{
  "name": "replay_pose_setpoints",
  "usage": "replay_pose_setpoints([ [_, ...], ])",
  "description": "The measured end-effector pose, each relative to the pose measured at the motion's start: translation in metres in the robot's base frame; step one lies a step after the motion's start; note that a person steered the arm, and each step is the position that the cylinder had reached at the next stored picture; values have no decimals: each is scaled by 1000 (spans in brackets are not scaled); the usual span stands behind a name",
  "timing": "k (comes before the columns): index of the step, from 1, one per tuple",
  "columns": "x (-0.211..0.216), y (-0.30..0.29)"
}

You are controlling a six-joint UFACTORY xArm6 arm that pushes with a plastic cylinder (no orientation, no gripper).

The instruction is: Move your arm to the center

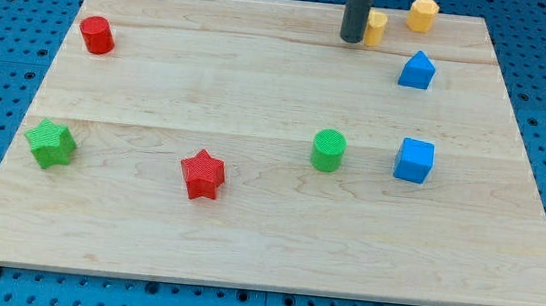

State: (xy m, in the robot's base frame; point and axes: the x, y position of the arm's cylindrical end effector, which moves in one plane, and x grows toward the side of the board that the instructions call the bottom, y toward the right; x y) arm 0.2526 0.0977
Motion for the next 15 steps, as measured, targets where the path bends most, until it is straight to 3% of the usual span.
replay_pose_setpoints([
  [2,-30,51],
  [4,-1,5],
  [9,8,-15],
  [10,23,-32],
  [13,139,-93],
  [15,152,-97],
])
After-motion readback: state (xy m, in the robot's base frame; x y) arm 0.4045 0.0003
